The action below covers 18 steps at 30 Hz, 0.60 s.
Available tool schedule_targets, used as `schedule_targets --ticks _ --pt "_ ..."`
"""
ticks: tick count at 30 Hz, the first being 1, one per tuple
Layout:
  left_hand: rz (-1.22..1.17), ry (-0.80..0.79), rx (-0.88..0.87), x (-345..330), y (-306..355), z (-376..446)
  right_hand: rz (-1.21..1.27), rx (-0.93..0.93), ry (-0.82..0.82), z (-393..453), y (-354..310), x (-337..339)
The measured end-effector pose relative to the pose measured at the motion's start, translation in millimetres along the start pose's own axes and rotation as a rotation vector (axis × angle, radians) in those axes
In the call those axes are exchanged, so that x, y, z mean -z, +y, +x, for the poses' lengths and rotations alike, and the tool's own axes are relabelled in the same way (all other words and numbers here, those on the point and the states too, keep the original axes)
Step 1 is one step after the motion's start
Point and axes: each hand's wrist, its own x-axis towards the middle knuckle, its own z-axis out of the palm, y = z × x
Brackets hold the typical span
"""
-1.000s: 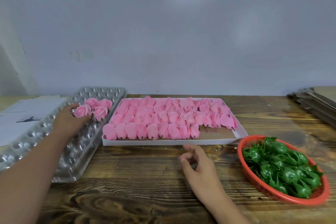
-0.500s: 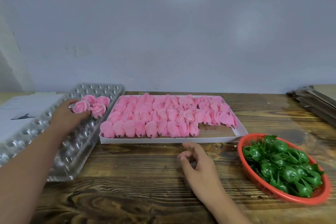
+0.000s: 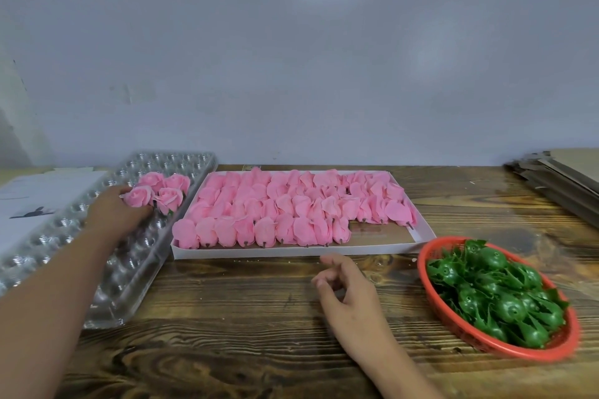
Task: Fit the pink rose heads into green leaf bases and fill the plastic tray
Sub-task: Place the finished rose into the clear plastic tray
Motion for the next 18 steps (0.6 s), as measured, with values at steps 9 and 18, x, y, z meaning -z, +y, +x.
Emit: schedule_targets --ticks 9,18 --pt "-0.078 0.042 0.015 -7 -9 17 -0.005 -0.009 -0.007 0 -1 1" --pt "0.048 0.026 0.03 1 -9 11 -0.025 -0.026 -0.02 0 -4 1"
